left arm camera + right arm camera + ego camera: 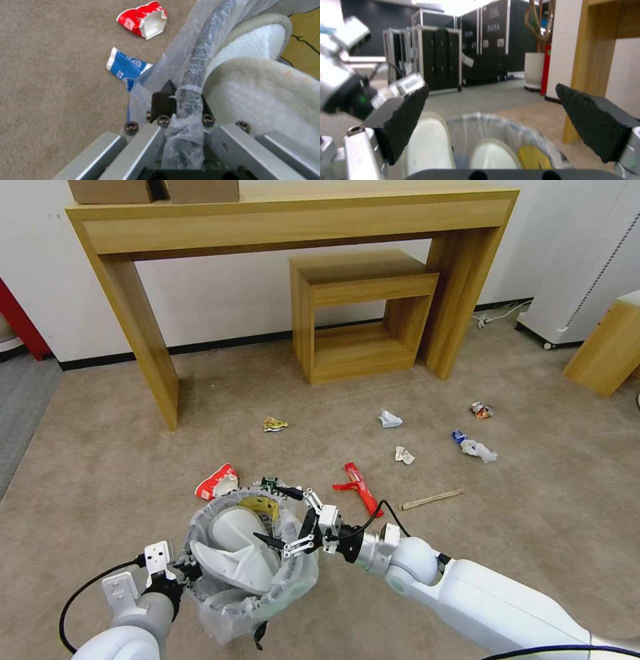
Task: Pick up the trash bin and place the garbage on the floor into it.
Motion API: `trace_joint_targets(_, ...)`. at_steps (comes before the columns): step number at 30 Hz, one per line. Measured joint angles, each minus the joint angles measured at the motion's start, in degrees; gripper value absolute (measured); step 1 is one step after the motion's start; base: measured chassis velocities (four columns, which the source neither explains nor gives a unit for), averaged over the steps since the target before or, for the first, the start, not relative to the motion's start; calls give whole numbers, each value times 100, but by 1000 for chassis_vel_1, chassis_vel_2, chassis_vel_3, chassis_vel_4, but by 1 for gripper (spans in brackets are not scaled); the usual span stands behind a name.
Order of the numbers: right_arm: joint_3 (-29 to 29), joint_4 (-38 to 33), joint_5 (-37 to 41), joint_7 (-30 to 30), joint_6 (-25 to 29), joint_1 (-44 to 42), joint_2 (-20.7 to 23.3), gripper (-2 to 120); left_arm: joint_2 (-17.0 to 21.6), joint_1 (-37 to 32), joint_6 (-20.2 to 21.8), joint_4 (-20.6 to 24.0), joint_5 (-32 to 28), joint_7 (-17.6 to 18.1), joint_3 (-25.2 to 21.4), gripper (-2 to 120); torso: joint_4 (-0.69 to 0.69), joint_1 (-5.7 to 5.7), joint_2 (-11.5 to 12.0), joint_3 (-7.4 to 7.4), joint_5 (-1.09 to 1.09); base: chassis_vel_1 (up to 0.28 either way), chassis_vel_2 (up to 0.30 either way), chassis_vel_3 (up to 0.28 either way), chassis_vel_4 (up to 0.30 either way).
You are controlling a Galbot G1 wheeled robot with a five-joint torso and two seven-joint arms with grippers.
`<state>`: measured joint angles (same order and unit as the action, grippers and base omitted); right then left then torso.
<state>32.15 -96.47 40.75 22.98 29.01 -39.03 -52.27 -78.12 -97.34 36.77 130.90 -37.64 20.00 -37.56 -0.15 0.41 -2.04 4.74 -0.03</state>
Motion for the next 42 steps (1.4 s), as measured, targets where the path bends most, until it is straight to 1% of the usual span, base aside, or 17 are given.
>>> trace_joint_targets(5, -18, -147, 79, 7, 64, 5, -59, 89, -16, -28, -2, 0, 19, -13, -8, 1, 1, 0, 0, 0, 0, 0, 0, 0, 0)
trace_joint_targets(9, -172, -334, 184, -16, 52, 16, -85, 95, -10, -44, -10, 7, 24, -19, -42, 1, 2, 0, 0, 0, -1, 0, 0, 0, 0)
trace_joint_targets(13, -520, -541, 310, -102, -18, -77, -22, 99, 34, -45, -17, 7, 15, -23, -77, 1, 1, 0, 0, 0, 0, 0, 0, 0, 0)
trace_joint_targets(15, -960, -757, 462, -415, -293, -227, 106, 99, 94, -31, -19, -17, -15, -24, -95, 1, 1, 0, 0, 0, 0, 0, 0, 0, 0)
trace_joint_targets(17, -1121, -824, 517, -563, -397, -289, 163, 100, 114, -23, -19, -27, -30, -23, -100, 1, 0, 0, 0, 0, -1, 0, 0, 0, 0)
trace_joint_targets(19, -1637, -1012, 659, -945, -697, -530, 308, 100, 173, 2, -19, -52, -79, -17, -109, 1, 0, 0, 0, 0, 0, 0, 0, 0, 0)
trace_joint_targets(20, -1637, -1012, 659, -945, -697, -530, 308, 100, 173, 2, -19, -52, -79, -17, -109, 1, 0, 0, 0, 0, 0, 0, 0, 0, 0)
trace_joint_targets(22, -2101, -1150, 778, -1337, -911, -747, 437, 100, 233, 18, -19, -77, -116, -11, -120, 1, -1, 0, 0, 0, 0, 0, 0, 0, 0)
trace_joint_targets(23, -2101, -1150, 778, -1337, -911, -747, 437, 100, 233, 18, -19, -77, -116, -11, -120, 1, -1, 0, 0, 0, 0, 0, 0, 0, 0)
trace_joint_targets(26, -2648, -1272, 844, -1958, -1112, -979, 581, 100, 305, 36, -19, -134, -133, -3, -130, 1, 0, 0, 0, 0, 0, 0, 0, 0, 0)
trace_joint_targets(27, -2648, -1272, 844, -1958, -1112, -979, 581, 100, 305, 36, -19, -134, -133, -3, -130, 1, 0, 0, 0, 0, 0, 0, 0, 0, 0)
trace_joint_targets(31, -3306, -1287, 816, -2590, -1318, -1241, 722, 100, 379, 44, -19, -197, -145, -2, -106, 1, 1, 0, 0, 0, 0, 0, 0, 0, 0)
trace_joint_targets(32, -3306, -1287, 816, -2590, -1318, -1241, 722, 100, 379, 44, -19, -197, -145, -2, -106, 1, 1, 0, 0, 0, 0, 0, 0, 0, 0)
trace_joint_targets(35, -3878, -1302, 703, -2986, -1554, -1569, 799, 100, 443, 63, -39, -250, -157, -6, -92, 1, 1, 0, 0, 0, 1, 0, 0, 0, 0)
trace_joint_targets(36, -3878, -1302, 703, -2986, -1554, -1569, 799, 100, 443, 63, -39, -250, -157, -6, -92, 1, 1, 0, 0, 0, 1, 0, 0, 0, 0)
trace_joint_targets(40, -4656, -1313, 529, -3583, -2014, -2078, 860, 100, 472, 104, -51, -277, -159, -13, -72, 1, 0, 0, 0, 0, 0, 0, 0, 0, 0)
trace_joint_targets(42, -4812, -1328, 526, -3714, -2094, -2195, 863, 100, 484, 110, -52, -278, -164, -18, -66, 1, 0, 0, 0, 0, 1, 0, 0, 0, 0)
